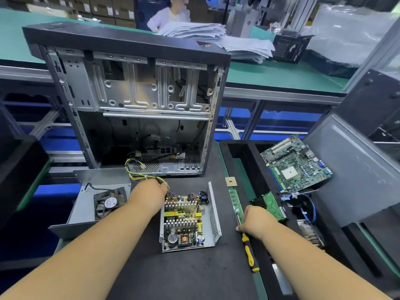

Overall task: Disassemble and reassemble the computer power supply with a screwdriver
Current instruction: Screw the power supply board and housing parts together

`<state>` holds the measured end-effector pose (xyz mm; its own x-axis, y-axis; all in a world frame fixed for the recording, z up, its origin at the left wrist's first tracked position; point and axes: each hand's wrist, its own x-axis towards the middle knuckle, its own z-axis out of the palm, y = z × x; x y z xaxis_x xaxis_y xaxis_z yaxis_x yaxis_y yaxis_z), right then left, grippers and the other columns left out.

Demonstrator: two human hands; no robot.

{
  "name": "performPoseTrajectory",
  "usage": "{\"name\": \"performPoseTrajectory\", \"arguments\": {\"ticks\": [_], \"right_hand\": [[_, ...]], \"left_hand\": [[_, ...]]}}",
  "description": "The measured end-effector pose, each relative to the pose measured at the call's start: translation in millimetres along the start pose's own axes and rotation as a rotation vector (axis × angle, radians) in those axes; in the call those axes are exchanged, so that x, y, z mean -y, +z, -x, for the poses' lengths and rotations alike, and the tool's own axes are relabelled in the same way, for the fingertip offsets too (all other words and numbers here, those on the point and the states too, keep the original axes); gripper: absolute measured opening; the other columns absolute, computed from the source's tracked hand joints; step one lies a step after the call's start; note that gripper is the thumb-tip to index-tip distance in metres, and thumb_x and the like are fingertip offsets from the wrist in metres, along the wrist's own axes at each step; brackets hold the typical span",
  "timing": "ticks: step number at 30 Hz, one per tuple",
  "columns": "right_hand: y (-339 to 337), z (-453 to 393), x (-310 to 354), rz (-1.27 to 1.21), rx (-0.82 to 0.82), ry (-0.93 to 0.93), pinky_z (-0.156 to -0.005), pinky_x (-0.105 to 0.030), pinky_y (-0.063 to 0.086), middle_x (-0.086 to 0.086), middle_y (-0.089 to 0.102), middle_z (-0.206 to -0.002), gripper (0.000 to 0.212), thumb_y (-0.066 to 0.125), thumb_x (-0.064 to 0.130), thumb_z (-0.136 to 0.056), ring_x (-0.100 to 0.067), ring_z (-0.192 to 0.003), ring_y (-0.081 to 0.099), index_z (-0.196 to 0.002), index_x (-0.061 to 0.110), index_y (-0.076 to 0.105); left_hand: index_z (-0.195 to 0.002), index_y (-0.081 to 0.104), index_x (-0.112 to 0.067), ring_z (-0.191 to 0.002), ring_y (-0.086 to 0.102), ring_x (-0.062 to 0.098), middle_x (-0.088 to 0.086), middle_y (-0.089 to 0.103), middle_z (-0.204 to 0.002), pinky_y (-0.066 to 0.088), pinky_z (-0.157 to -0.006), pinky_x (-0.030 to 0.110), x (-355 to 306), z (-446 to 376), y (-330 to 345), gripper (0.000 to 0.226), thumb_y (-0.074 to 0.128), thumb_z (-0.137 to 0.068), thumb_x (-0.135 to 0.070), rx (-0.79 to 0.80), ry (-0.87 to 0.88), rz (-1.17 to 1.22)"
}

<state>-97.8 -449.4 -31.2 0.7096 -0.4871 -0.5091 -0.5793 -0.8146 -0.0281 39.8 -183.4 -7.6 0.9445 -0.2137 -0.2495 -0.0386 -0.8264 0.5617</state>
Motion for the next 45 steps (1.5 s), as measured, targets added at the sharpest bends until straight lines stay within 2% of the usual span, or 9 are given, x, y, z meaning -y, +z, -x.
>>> {"name": "performPoseTrajectory", "arguments": {"ticks": [6,10,17,21,27,30,33,37,45], "right_hand": [[5.1,-11.4,2.9,0.057,0.037,-0.047,-0.074,-0.027,0.045,-0.006,0.068,-0.108,0.033,0.075,0.032,-0.084,-0.026,-0.101,0.064,-0.103,0.012,0.057],[0.6,-15.6,1.1,0.031,0.013,-0.099,-0.063,-0.025,0.042,-0.001,0.056,-0.073,0.015,0.06,0.014,-0.083,-0.025,-0.076,0.057,-0.075,0.017,0.047],[-54.6,-9.5,28.8,-0.211,-0.231,-0.26,-0.06,-0.032,0.04,0.0,0.055,-0.079,0.021,0.044,0.007,-0.089,-0.025,-0.07,0.054,-0.096,0.024,0.054],[-77.4,-1.5,69.0,-0.4,-0.359,-0.465,-0.06,-0.03,0.041,-0.002,0.054,-0.09,0.021,0.046,0.013,-0.098,-0.02,-0.067,0.052,-0.106,0.025,0.062],[-70.2,10.9,122.1,-0.577,-0.352,-0.681,-0.056,-0.029,0.038,0.004,0.058,-0.078,0.022,0.048,0.017,-0.099,-0.014,-0.063,0.05,-0.102,0.034,0.062],[-64.5,11.3,134.4,-0.601,-0.354,-0.73,-0.059,-0.028,0.039,0.003,0.059,-0.08,0.022,0.048,0.02,-0.1,-0.015,-0.077,0.052,-0.104,0.038,0.061],[-64.5,7.8,141.6,-0.598,-0.365,-0.71,-0.056,-0.028,0.038,0.002,0.057,-0.083,0.025,0.046,0.025,-0.101,-0.015,-0.07,0.053,-0.105,0.046,0.058],[-71.0,4.5,148.4,-0.607,-0.391,-0.668,-0.056,-0.034,0.044,0.008,0.058,-0.075,0.026,0.044,0.026,-0.102,-0.015,-0.063,0.053,-0.108,0.047,0.059],[-75.6,-1.5,159.4,-0.637,-0.358,-0.661,-0.056,-0.031,0.04,0.008,0.056,-0.07,0.028,0.044,0.024,-0.102,-0.012,-0.059,0.048,-0.11,0.044,0.062]], "left_hand": [[-0.076,0.057,-0.011,-0.065,0.064,0.014,0.002,0.068,-0.057,0.038,-0.058,0.027,0.9,9.3,-9.8,0.055,0.034,-0.101,-0.054,0.068,-0.087,-0.056],[-0.085,0.063,-0.012,-0.067,0.07,0.015,-0.001,0.072,-0.071,0.053,-0.078,0.034,11.8,13.6,-24.9,0.051,0.038,-0.099,-0.054,-0.114,-0.078,0.149],[-0.075,0.066,-0.021,-0.075,0.069,0.021,-0.003,0.072,-0.077,0.058,-0.073,0.038,40.6,14.0,-64.3,0.017,0.056,-0.089,-0.023,-0.242,-0.144,0.217],[-0.072,0.066,-0.025,-0.054,0.059,0.011,-0.01,0.068,-0.07,0.044,-0.051,0.024,53.2,19.9,-67.5,0.016,0.058,-0.086,-0.021,-0.22,-0.156,0.088],[-0.068,0.066,-0.026,-0.07,0.062,0.006,-0.013,0.066,-0.068,0.047,-0.068,0.024,74.0,16.7,-58.4,0.015,0.062,-0.08,-0.016,-0.18,-0.131,-0.023],[-0.078,0.065,-0.028,-0.082,0.066,0.013,-0.013,0.067,-0.081,0.05,-0.073,0.027,82.7,6.2,-63.0,0.007,0.071,-0.078,-0.026,-0.154,-0.135,-0.057],[-0.115,0.059,-0.036,-0.112,0.055,0.022,-0.005,0.055,-0.117,0.046,-0.091,0.034,94.3,-7.8,-65.9,0.053,0.076,-0.07,-0.057,-0.091,-0.109,-0.375],[-0.136,0.043,-0.039,-0.124,0.041,0.025,-0.004,0.048,-0.132,0.035,-0.101,0.037,99.2,-24.0,-60.0,0.096,0.064,-0.054,-0.084,0.11,-0.043,-0.678],[-0.134,0.043,-0.04,-0.12,0.034,0.02,-0.012,0.048,-0.125,0.014,-0.106,0.046,107.2,-35.7,-62.7,0.1,0.061,-0.047,-0.085,0.189,0.087,-0.851]]}}
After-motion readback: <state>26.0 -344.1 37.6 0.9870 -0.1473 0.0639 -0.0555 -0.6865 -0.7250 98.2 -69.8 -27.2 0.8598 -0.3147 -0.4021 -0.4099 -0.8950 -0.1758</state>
